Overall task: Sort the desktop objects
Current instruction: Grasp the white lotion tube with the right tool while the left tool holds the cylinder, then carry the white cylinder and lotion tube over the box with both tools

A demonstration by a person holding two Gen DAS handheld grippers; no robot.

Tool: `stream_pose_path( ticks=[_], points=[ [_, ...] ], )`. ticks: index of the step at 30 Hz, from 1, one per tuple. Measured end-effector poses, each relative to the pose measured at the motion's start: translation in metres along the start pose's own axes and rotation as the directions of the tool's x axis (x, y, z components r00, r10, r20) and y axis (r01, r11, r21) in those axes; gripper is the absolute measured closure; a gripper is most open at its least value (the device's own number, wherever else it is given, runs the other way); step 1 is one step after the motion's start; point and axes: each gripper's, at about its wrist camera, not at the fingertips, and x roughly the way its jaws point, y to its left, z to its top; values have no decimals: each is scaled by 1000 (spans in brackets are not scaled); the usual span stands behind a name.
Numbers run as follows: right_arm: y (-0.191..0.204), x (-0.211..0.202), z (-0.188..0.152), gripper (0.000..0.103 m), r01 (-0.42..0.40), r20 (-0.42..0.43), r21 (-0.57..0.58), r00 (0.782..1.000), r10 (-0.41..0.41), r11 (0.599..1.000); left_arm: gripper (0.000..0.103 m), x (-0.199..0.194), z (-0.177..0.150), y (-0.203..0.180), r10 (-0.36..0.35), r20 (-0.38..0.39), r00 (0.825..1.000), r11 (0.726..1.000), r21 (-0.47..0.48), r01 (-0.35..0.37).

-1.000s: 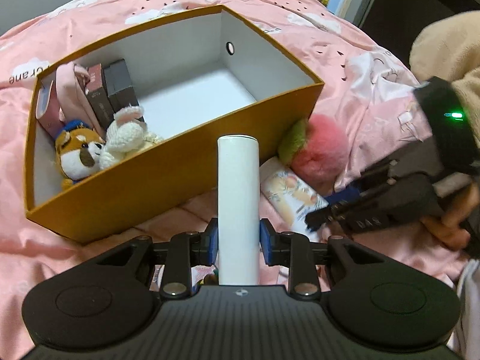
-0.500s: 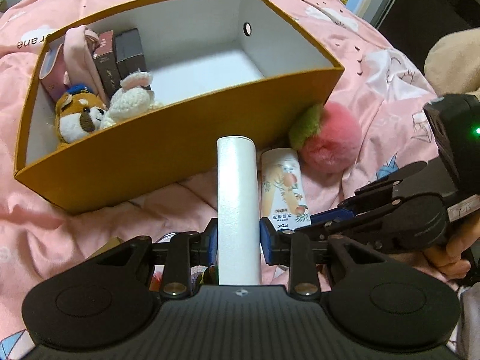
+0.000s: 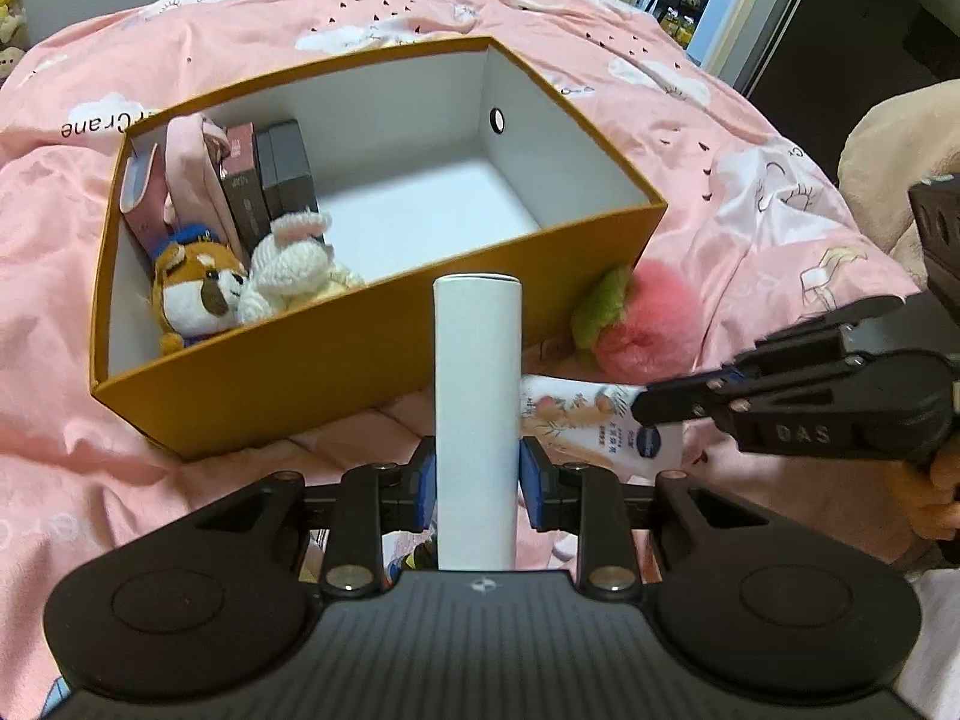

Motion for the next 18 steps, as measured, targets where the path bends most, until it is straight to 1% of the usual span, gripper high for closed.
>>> stream_pose_path(
  ticks=[2,4,6,10,13,15,17,18],
  points=[
    [-8,4,6,97,8,15,-9,1000,-7,1000,71,1,1,0,0,1,1000,1000,-7,0],
    [-7,11,16,97,12,14,-18,1000,-12,1000,71,2,1,0,-1,0,1000,1000,-12,1],
    [-7,22,17,92,28,2,-19,1000,-28,999,71,3,0,-1,-6,0,1000,1000,-13,6],
    [-10,30,3,90,11,-51,-4,999,-11,1000,71,7,-3,-3,-19,-16,1000,1000,-19,18],
    [-16,33,-11,87,7,-94,30,996,-4,1000,71,9,-4,-4,-23,-20,1000,1000,-20,23],
    [-18,32,-15,91,6,-95,51,995,-1,999,71,7,-4,-4,-22,-13,1000,1000,-18,21],
    [-18,29,-15,98,12,-81,53,997,-7,999,71,3,-3,-5,-19,-3,1000,1000,-14,19],
    [-17,25,-14,98,10,-66,52,998,-7,999,71,1,-2,-5,-19,2,1000,1000,-13,19]
  ],
)
